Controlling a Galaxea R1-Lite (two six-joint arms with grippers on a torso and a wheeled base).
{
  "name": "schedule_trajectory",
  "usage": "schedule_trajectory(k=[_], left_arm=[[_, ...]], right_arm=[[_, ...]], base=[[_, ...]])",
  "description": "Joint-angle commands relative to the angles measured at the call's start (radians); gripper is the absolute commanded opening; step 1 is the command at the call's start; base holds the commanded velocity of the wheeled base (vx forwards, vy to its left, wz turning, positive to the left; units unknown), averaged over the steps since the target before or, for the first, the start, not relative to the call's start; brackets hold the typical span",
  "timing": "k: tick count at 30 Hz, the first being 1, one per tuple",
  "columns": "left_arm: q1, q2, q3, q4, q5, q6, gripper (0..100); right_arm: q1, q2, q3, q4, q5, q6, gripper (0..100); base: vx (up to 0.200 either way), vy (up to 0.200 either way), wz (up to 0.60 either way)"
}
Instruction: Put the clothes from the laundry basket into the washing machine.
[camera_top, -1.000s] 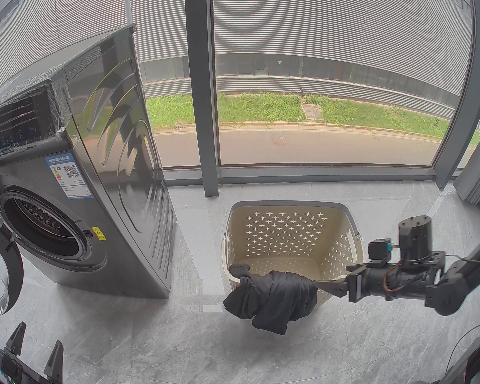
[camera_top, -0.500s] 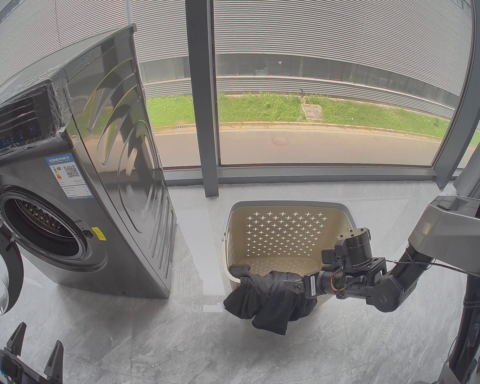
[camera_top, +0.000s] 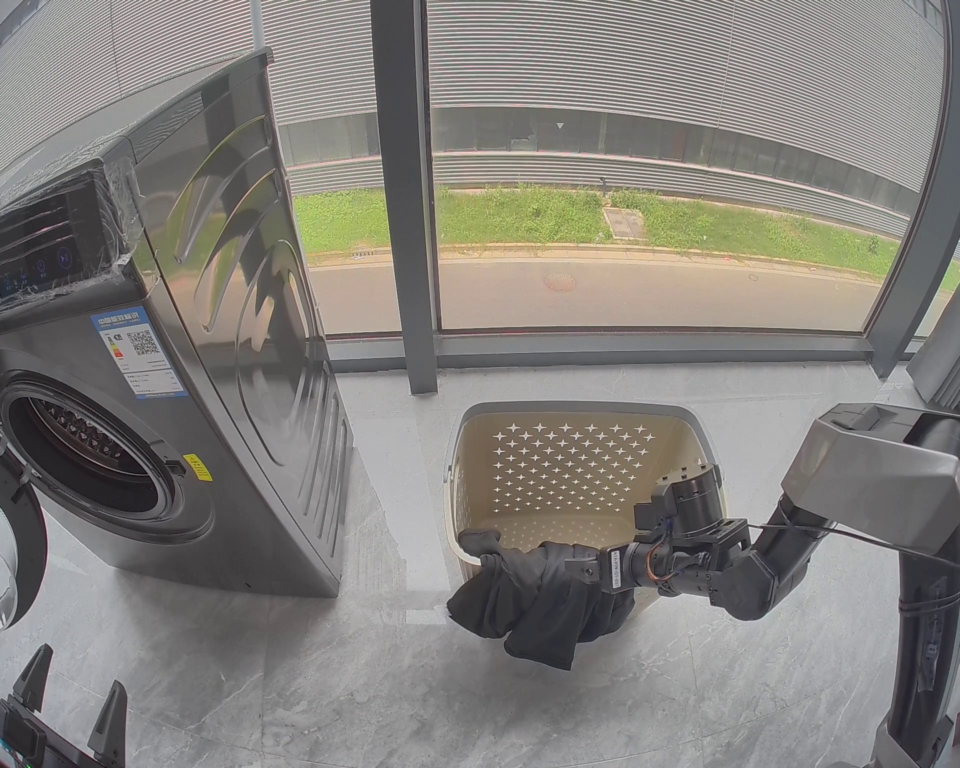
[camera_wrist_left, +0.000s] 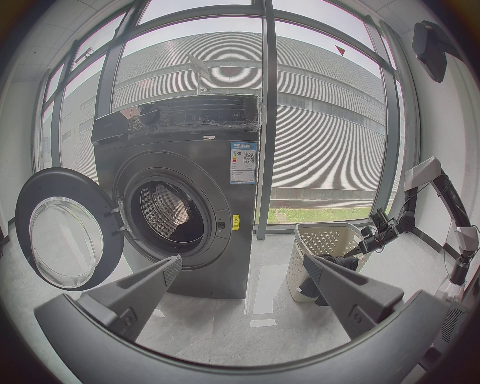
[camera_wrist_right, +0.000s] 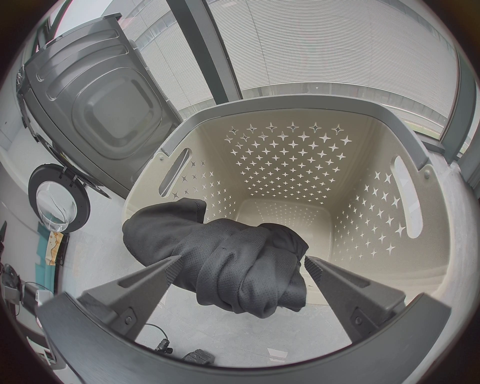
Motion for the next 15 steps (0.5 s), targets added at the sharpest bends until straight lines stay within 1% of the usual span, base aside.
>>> schedule_trajectory(k=[1, 3, 13, 14, 15], left_arm=[[0.000, -0.016, 0.018, 0.000, 0.001, 0.001, 100], [0.000, -0.016, 0.018, 0.000, 0.001, -0.001, 100], [0.000, -0.016, 0.018, 0.000, 0.001, -0.001, 100], [0.000, -0.016, 0.018, 0.000, 0.001, -0.002, 100], [0.000, -0.016, 0.018, 0.000, 0.001, -0.002, 100]], right_arm=[[-0.003, 0.033, -0.021, -0.001, 0.001, 0.004, 100], [-0.011, 0.045, -0.036, 0.003, 0.001, 0.004, 100], [-0.011, 0.079, -0.050, -0.009, 0.001, 0.004, 100], [-0.011, 0.082, -0.052, -0.009, 0.001, 0.004, 0], [-0.011, 0.084, -0.052, -0.010, 0.001, 0.004, 0]], base=[[0.000, 0.000, 0.00], [0.000, 0.000, 0.00], [0.000, 0.000, 0.00], [0.000, 0.000, 0.00], [0.000, 0.000, 0.00]])
